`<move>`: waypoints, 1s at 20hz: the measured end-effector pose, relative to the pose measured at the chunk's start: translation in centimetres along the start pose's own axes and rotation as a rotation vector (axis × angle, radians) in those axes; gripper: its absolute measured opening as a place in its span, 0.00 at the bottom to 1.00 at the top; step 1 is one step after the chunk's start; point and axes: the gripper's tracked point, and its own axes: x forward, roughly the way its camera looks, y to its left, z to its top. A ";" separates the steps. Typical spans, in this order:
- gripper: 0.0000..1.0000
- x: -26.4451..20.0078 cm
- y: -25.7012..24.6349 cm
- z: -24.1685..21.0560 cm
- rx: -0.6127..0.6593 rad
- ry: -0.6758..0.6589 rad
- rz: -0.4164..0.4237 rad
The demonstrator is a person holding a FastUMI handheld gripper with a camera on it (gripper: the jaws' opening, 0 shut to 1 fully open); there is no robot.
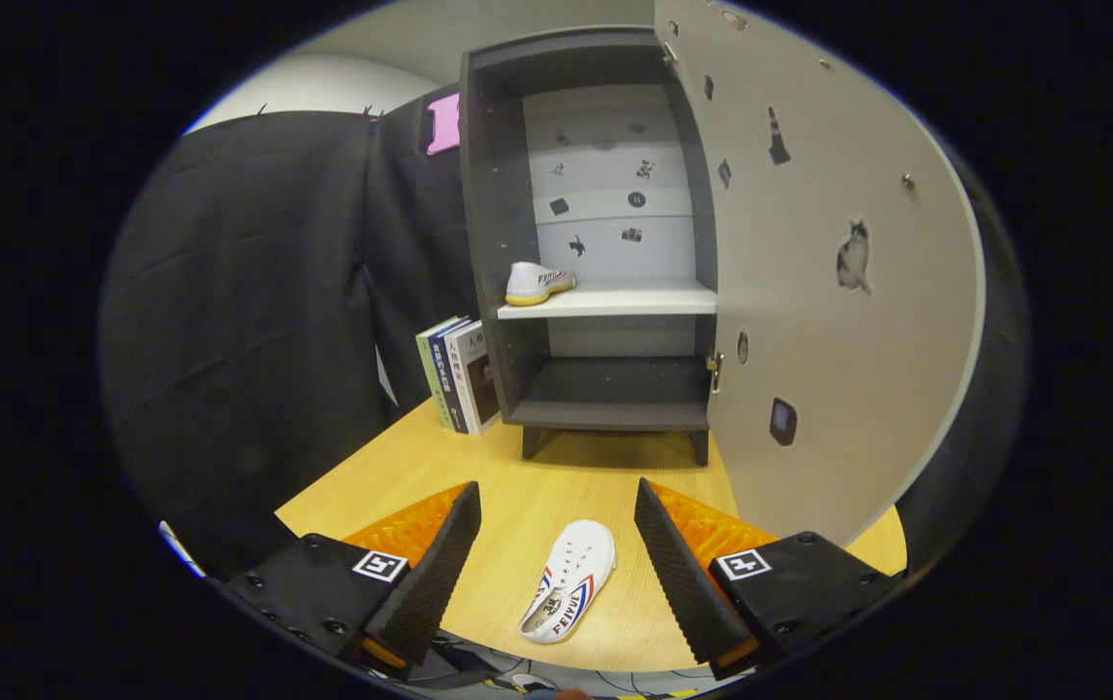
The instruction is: Open the shoe cabinet door, grab the shoes and put them into the shoe cabinet, then close the shoe cabinet door.
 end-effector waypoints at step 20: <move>0.99 14.3 1.4 -16.4 -0.045 0.508 -0.012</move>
